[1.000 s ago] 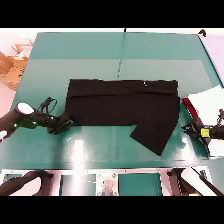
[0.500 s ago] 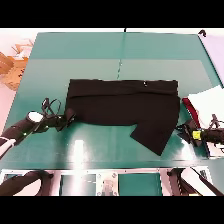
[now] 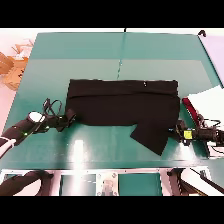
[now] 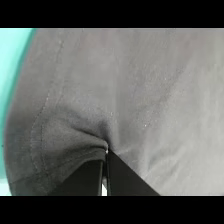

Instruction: Fold the shirts.

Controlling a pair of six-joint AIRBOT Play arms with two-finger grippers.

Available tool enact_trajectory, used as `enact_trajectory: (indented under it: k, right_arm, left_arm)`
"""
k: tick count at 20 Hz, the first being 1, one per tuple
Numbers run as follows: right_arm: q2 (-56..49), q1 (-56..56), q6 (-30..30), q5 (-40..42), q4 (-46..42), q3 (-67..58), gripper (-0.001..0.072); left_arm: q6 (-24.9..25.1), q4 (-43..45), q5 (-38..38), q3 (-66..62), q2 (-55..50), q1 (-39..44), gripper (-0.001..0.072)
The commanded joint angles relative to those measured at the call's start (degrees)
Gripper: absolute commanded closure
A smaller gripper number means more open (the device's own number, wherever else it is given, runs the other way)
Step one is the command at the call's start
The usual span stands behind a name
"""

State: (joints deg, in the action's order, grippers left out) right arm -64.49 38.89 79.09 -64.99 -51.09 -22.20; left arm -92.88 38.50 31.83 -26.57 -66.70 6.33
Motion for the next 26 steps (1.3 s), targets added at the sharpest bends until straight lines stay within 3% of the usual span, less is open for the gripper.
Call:
enact_trajectory:
  k: [1, 4, 5, 9, 15, 19, 26]
  right_arm:
    - [-1.4, -1.0, -0.2, -3.6, -0.5, -0.2, 0.0463]
    - [-0.7, -1.0, 0.3, -6.6, -0.5, -1.8, 0.0683]
    - [-0.1, -1.0, 0.5, -6.7, -0.5, -2.4, 0.0698]
    - [1.7, -1.0, 2.0, -7.5, -0.8, -5.7, 0.0699]
    - [2.4, -1.2, 4.8, -11.6, 0.2, -17.2, 0.0699]
    - [-0.5, -4.5, 5.0, -7.6, 3.5, -26.1, 0.0699]
    - [-22.0, -11.2, 5.4, -5.9, 9.6, -50.8, 0.0699]
  left_arm:
    - [0.3, 0.0, 1.6, 0.0, 0.0, 0.0, 0.0685]
    - [0.5, 0.2, 2.6, -0.1, 0.1, 0.0, 0.0685]
    - [1.7, 0.3, 3.6, -0.7, 0.1, 0.0, 0.0685]
    - [3.3, 5.6, 9.9, -6.9, 0.1, -0.8, 0.0686]
    - [-2.8, 21.0, 23.0, -19.3, 0.1, -0.9, 0.0686]
    - [-3.2, 21.0, 23.5, -24.2, -0.5, -0.9, 0.0686]
    - [-5.3, 20.9, 20.6, -32.7, -11.1, -0.9, 0.0686]
